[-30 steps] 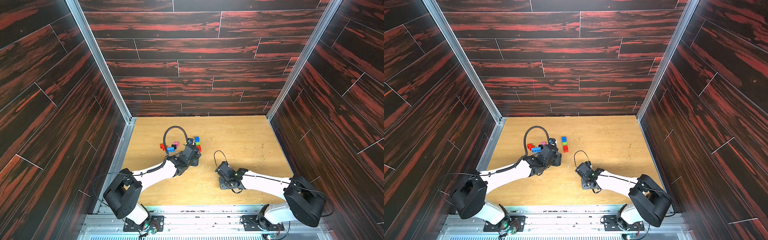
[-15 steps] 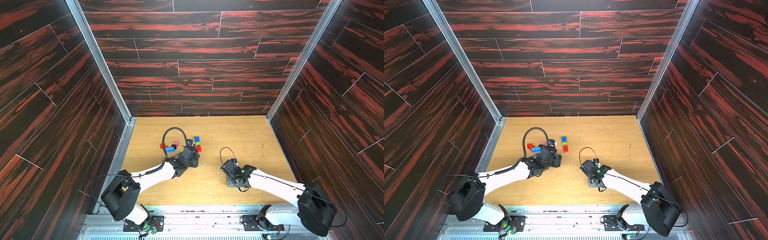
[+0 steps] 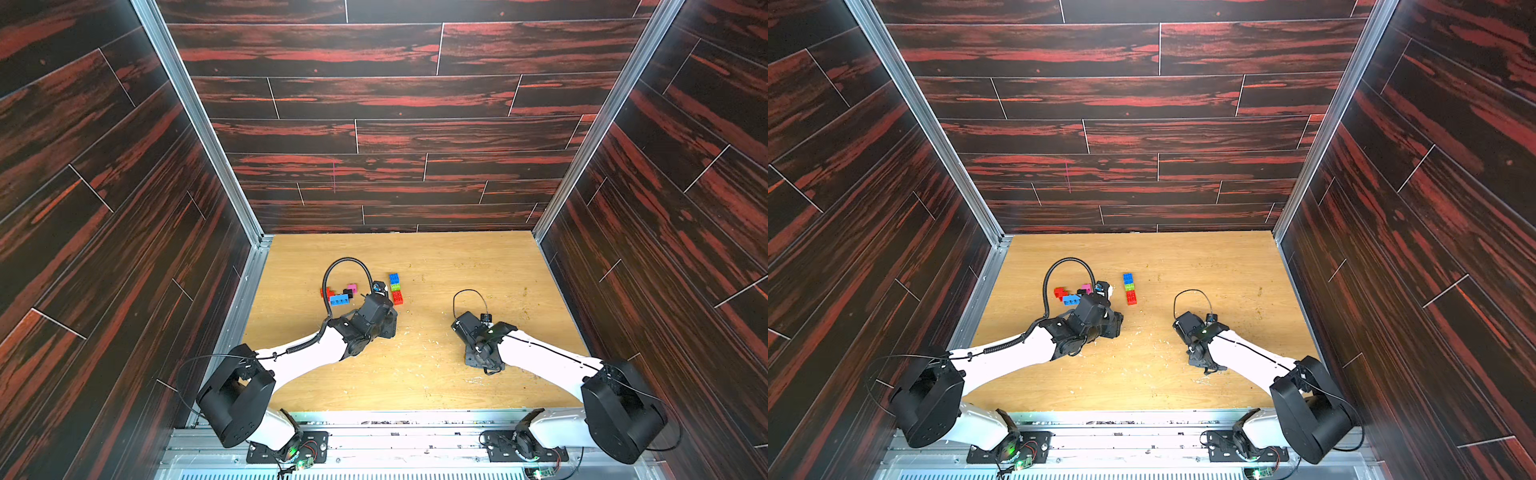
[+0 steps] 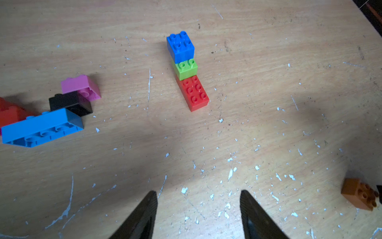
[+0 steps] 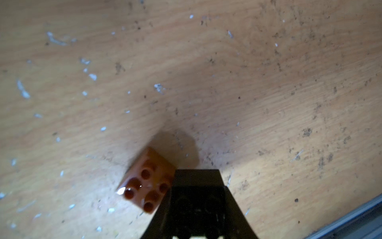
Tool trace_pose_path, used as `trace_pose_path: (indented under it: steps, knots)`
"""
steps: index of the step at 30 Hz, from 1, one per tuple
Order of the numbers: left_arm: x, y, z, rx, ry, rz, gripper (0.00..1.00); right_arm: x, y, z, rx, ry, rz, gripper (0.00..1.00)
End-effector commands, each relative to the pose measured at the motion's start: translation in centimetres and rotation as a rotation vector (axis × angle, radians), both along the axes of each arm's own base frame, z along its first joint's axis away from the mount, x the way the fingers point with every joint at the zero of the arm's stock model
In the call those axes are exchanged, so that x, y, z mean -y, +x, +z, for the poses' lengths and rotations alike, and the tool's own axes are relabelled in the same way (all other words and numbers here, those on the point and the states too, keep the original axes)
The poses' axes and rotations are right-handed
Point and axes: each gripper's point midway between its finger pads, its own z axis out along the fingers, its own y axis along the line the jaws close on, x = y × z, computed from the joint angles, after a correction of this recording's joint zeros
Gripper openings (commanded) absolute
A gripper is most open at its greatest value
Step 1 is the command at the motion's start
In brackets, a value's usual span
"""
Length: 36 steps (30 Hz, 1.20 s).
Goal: Assemble the letter v with lego
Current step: Move the lego brick at the center of the board.
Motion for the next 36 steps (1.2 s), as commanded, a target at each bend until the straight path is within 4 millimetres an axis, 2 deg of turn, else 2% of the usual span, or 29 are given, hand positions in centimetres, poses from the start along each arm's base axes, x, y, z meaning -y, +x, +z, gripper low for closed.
trace_pose_path:
  steps: [1,6,12,18,21,28,36]
  knots:
    - [-0.2,-0.4,1.0,0.024,-0.015,-0.004,0.66,0.6,-0.5,-1.0,-0.030,-0.001,-0.025,0.27]
    - [-0.5,-0.4,1.3,0.031,-0.016,0.006,0.66,0.1,-0.2,-2.0,-0.065,-0.003,-0.005,0.27]
    - [-0.9,-0.5,1.4,0.033,-0.012,0.025,0.66,-2.1,1.1,-2.5,-0.061,0.071,0.057,0.26]
    - [-2.1,-1.1,2.1,0.087,-0.075,0.069,0.66,-4.3,3.2,-2.5,-0.065,0.104,0.135,0.26]
    - [-2.7,-1.4,1.7,0.078,-0.069,0.091,0.66,-5.5,3.9,-2.6,-0.076,0.123,0.163,0.26]
    - [-3.2,-1.6,1.4,0.067,-0.078,0.122,0.66,-9.7,5.5,-2.2,-0.076,0.231,0.215,0.26]
    - [-3.9,-2.1,1.2,0.064,-0.090,0.148,0.66,-15.0,5.3,-1.9,-0.100,0.289,0.296,0.25]
